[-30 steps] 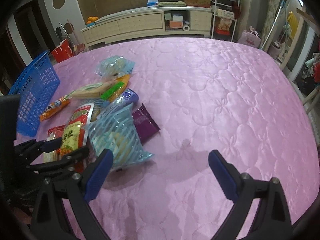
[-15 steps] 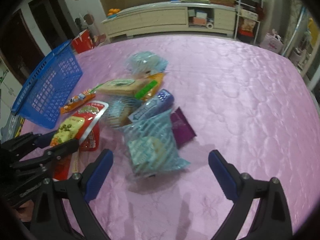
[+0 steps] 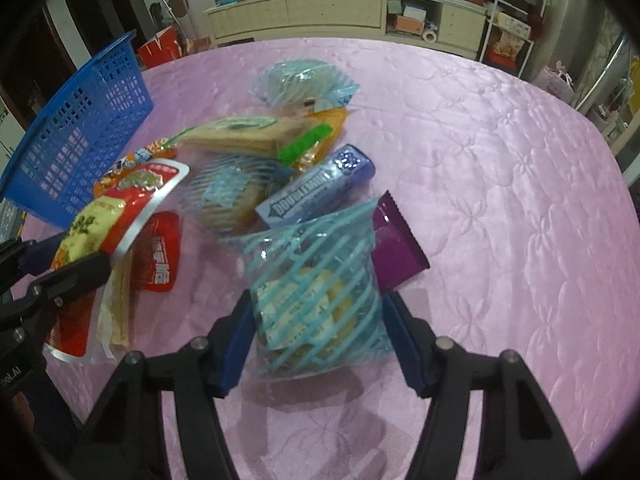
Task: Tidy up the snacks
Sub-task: 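Carry both held snacks over the blue basket and open the right tool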
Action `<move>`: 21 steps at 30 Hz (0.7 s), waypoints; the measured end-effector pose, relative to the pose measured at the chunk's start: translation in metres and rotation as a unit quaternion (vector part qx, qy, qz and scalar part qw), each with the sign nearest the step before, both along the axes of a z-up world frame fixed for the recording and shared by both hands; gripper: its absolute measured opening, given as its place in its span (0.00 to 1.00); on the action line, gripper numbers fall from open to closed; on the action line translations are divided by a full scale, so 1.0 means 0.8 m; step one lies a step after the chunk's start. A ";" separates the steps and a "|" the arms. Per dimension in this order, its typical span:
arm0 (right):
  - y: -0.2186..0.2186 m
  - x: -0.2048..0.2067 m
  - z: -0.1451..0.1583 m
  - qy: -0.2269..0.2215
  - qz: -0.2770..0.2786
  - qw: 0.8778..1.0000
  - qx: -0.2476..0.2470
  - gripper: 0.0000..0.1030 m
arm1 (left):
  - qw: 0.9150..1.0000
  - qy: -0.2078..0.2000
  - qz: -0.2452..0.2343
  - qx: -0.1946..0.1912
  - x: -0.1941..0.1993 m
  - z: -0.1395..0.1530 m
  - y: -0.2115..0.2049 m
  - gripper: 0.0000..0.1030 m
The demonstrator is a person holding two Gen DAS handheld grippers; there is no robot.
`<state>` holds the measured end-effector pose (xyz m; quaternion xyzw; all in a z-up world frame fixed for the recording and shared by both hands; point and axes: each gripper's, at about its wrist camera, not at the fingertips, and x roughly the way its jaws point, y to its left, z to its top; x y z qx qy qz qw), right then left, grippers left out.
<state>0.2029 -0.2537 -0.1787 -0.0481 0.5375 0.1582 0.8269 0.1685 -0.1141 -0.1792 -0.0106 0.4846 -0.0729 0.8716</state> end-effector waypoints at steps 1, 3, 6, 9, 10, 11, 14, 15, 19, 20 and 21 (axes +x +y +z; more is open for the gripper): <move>-0.002 -0.001 0.003 0.003 -0.003 1.000 0.005 0.62 | 1.000 -0.001 0.001 -0.001 -0.001 0.001 0.002 0.34; -0.003 -0.003 0.013 0.005 -0.009 1.000 0.014 0.58 | 1.000 -0.007 0.002 -0.007 -0.007 0.009 0.007 0.34; -0.002 -0.016 0.038 -0.013 -0.014 1.000 0.014 0.58 | 1.000 -0.021 0.001 -0.011 -0.019 0.027 0.013 0.34; 0.004 -0.030 0.065 -0.028 -0.013 0.999 0.020 0.57 | 0.999 -0.038 -0.003 -0.016 -0.033 0.048 0.022 0.34; 0.008 -0.034 0.075 -0.033 -0.011 0.999 0.022 0.57 | 0.999 -0.045 -0.004 -0.017 -0.039 0.057 0.025 0.34; 0.011 -0.039 0.084 -0.040 -0.009 0.999 0.023 0.57 | 0.999 -0.051 -0.005 -0.018 -0.043 0.063 0.028 0.34; 0.028 -0.050 0.112 -0.061 -0.001 0.998 0.024 0.57 | 0.997 -0.072 -0.004 -0.021 -0.059 0.088 0.043 0.34; 0.034 -0.055 0.121 -0.068 0.002 0.997 0.027 0.57 | 0.997 -0.080 -0.004 -0.024 -0.064 0.098 0.050 0.34; 0.061 -0.068 0.163 -0.092 0.006 0.994 0.055 0.57 | 0.994 -0.104 0.002 -0.026 -0.080 0.127 0.078 0.34; 0.067 -0.070 0.169 -0.094 0.007 0.994 0.061 0.57 | 0.993 -0.112 0.006 -0.022 -0.084 0.135 0.088 0.34; 0.077 -0.071 0.178 -0.098 0.010 0.993 0.068 0.57 | 0.993 -0.120 0.008 -0.020 -0.087 0.144 0.098 0.34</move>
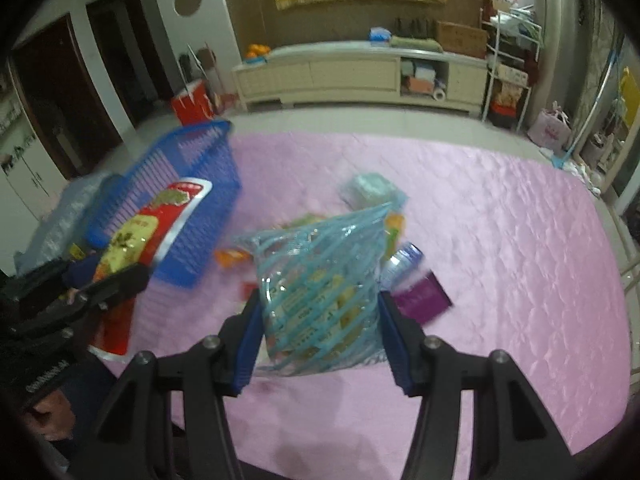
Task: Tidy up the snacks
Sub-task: 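Carry both held snacks over the blue basket and open the right tool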
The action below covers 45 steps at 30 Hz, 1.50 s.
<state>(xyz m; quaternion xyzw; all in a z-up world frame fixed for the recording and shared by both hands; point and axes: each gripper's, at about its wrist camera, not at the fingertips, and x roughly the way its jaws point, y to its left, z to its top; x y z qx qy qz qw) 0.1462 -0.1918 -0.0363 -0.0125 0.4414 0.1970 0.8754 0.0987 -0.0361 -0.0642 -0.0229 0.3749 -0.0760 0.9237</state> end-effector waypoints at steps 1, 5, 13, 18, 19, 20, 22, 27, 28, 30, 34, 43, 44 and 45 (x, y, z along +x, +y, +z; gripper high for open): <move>0.007 -0.002 0.005 -0.002 0.003 1.000 0.002 0.57 | 1.000 -0.006 0.003 0.001 -0.003 0.007 0.010 0.34; 0.050 -0.004 0.027 -0.013 0.021 1.000 0.005 0.57 | 0.999 -0.030 0.015 0.006 -0.012 0.032 0.049 0.34; 0.151 0.002 0.051 -0.033 0.064 0.997 0.000 0.58 | 0.998 -0.049 0.040 0.027 -0.019 0.052 0.129 0.34; 0.195 0.013 0.048 -0.018 0.081 0.997 0.004 0.58 | 0.997 -0.044 0.056 0.030 -0.005 0.051 0.174 0.34; 0.205 0.017 0.045 -0.014 0.085 0.996 0.000 0.58 | 0.997 -0.040 0.060 0.031 -0.001 0.048 0.184 0.34; 0.215 0.020 0.041 -0.013 0.088 0.996 -0.004 0.58 | 0.997 -0.037 0.062 0.030 0.001 0.046 0.189 0.34; 0.229 0.023 0.036 -0.010 0.093 0.996 -0.011 0.58 | 0.997 -0.033 0.065 0.024 0.007 0.041 0.202 0.34; 0.253 0.035 0.020 0.008 0.090 0.996 -0.026 0.58 | 0.997 -0.025 0.070 0.010 0.021 0.028 0.224 0.34; 0.255 0.039 0.013 0.014 0.088 0.996 -0.031 0.58 | 0.997 -0.023 0.071 0.007 0.024 0.024 0.227 0.34; 0.260 0.046 0.002 0.027 0.087 0.995 -0.034 0.58 | 0.997 -0.018 0.071 0.002 0.028 0.018 0.236 0.34; 0.268 0.055 -0.010 0.043 0.085 0.995 -0.036 0.58 | 0.998 -0.013 0.068 -0.001 0.031 0.006 0.236 0.34; 0.281 0.056 -0.025 0.055 0.089 0.993 -0.047 0.70 | 0.997 0.001 0.074 -0.005 0.033 -0.002 0.243 0.34; 0.280 0.054 -0.023 0.049 0.086 0.994 -0.048 0.77 | 0.997 0.001 0.074 -0.004 0.032 -0.001 0.242 0.34; 0.277 0.052 -0.020 0.037 0.079 0.995 -0.048 0.81 | 0.997 0.000 0.073 -0.003 0.031 0.000 0.240 0.34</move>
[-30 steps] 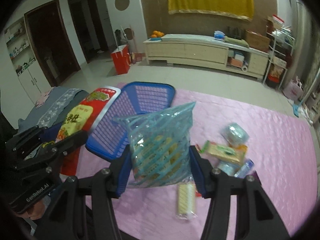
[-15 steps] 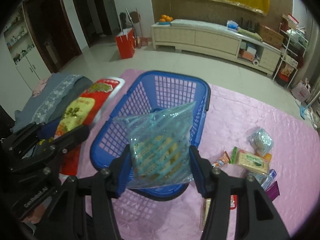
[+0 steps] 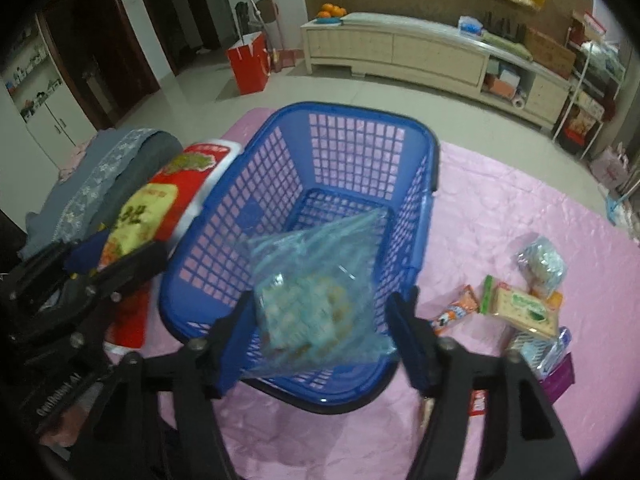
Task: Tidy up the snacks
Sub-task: 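Carry both held snacks over the blue basket and open the right tool, then lower the red-yellow pouch into the basket and open the left tool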
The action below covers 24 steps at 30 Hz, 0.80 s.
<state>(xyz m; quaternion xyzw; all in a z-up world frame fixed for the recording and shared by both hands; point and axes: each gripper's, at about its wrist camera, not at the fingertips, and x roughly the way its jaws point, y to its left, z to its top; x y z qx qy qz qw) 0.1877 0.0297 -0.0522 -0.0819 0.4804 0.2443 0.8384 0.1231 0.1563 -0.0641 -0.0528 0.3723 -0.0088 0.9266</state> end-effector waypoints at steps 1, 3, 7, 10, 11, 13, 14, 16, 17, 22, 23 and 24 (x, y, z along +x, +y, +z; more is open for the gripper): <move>-0.002 -0.001 0.002 -0.007 -0.006 1.000 0.000 0.86 | 1.000 -0.001 -0.001 0.003 -0.001 0.001 -0.001 0.34; -0.008 -0.001 0.006 -0.011 -0.016 1.000 0.000 0.87 | 1.000 0.000 -0.001 0.006 -0.001 0.004 -0.006 0.34; -0.025 0.002 0.006 -0.008 -0.032 0.999 -0.003 0.87 | 1.000 -0.002 -0.003 0.007 -0.004 0.004 -0.011 0.34; -0.035 0.001 0.009 -0.010 -0.038 0.999 0.003 0.87 | 1.000 0.000 -0.005 0.007 -0.003 0.004 -0.015 0.34; -0.037 0.001 0.010 -0.012 -0.039 0.999 0.005 0.87 | 1.000 0.000 -0.006 0.008 -0.003 0.003 -0.016 0.34; -0.041 0.001 0.011 -0.013 -0.042 0.999 0.007 0.87 | 1.000 0.001 -0.009 0.010 -0.001 0.001 -0.018 0.34; -0.043 0.001 0.011 -0.013 -0.042 0.999 0.007 0.87 | 1.000 0.002 -0.010 0.011 0.000 0.001 -0.019 0.34; -0.045 0.001 0.010 -0.017 -0.044 0.999 0.004 0.87 | 1.000 0.003 -0.013 0.012 0.001 -0.001 -0.023 0.34; -0.046 0.002 0.009 -0.019 -0.046 0.999 0.003 0.87 | 1.000 0.004 -0.015 0.014 0.002 -0.002 -0.025 0.34; -0.052 0.007 0.002 -0.014 -0.052 0.999 0.003 0.87 | 1.000 0.007 -0.019 0.018 0.010 -0.006 -0.028 0.34; -0.053 0.007 0.001 -0.013 -0.052 0.999 0.001 0.87 | 1.000 0.009 -0.020 0.019 0.013 -0.007 -0.029 0.34; -0.053 0.008 -0.002 -0.013 -0.051 0.999 -0.001 0.87 | 1.000 0.011 -0.020 0.019 0.015 -0.008 -0.029 0.34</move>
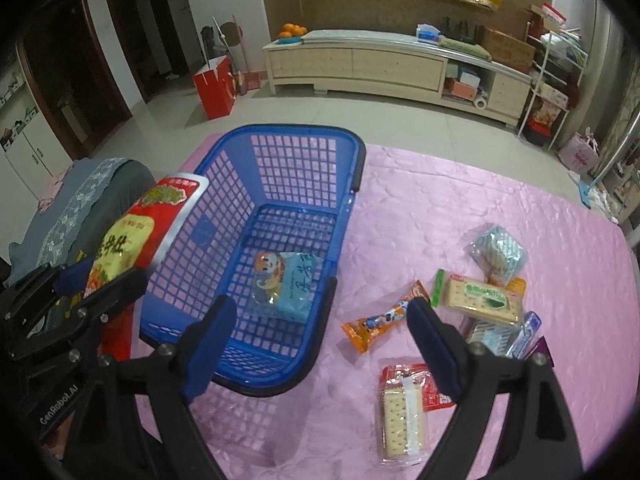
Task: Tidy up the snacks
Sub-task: 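Lower the red-yellow pouch into the basket and open the left tool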
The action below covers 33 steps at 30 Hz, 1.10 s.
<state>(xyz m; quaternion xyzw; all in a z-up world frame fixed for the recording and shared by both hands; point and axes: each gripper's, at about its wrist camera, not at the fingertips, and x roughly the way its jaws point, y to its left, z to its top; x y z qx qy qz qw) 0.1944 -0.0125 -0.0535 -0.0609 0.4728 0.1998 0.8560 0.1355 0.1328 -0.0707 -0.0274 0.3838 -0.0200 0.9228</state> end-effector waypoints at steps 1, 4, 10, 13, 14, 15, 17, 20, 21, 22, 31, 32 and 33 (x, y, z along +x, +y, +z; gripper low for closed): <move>0.000 0.000 -0.002 0.000 0.000 1.000 -0.002 0.87 | 1.000 0.002 -0.001 0.001 0.002 -0.001 -0.001 0.34; -0.003 0.004 -0.009 0.002 0.000 1.000 -0.003 0.87 | 1.000 0.005 -0.002 0.002 0.006 -0.007 -0.003 0.35; -0.003 0.014 -0.018 0.002 0.000 1.000 -0.011 0.87 | 1.000 0.014 0.001 0.004 0.020 -0.018 -0.006 0.35; -0.004 0.019 -0.020 -0.003 -0.002 1.000 -0.013 0.87 | 1.000 0.014 0.001 0.007 0.026 -0.021 -0.007 0.40; -0.004 0.021 -0.020 -0.003 -0.002 1.000 -0.015 0.87 | 1.000 0.013 0.007 0.016 0.030 -0.023 -0.006 0.46; -0.005 0.022 -0.021 -0.004 -0.003 1.000 -0.016 0.87 | 1.000 0.010 0.012 0.020 0.031 -0.023 -0.005 0.51; -0.008 0.023 -0.021 -0.005 -0.005 1.000 -0.015 0.87 | 1.000 0.003 0.002 0.016 0.030 -0.023 -0.003 0.79; -0.014 0.025 -0.018 -0.007 -0.012 1.000 -0.012 0.87 | 1.000 0.004 -0.003 0.018 0.026 -0.020 -0.005 0.81; -0.017 0.024 -0.015 -0.006 -0.014 1.000 -0.008 0.87 | 1.000 0.005 -0.004 0.018 0.026 -0.020 -0.005 0.81; -0.019 0.023 -0.013 -0.006 -0.015 1.000 -0.005 0.87 | 1.000 0.006 -0.006 0.017 0.025 -0.019 -0.006 0.81; -0.046 -0.008 0.022 -0.025 -0.016 1.000 0.008 0.87 | 1.000 -0.005 -0.004 0.011 -0.002 0.011 -0.016 0.81; -0.051 -0.014 0.027 -0.029 -0.017 0.999 0.009 0.87 | 1.000 -0.007 -0.004 0.012 -0.006 0.016 -0.020 0.81; -0.056 -0.019 0.033 -0.033 -0.018 0.999 0.011 0.87 | 1.000 -0.009 -0.005 0.014 -0.009 0.019 -0.023 0.81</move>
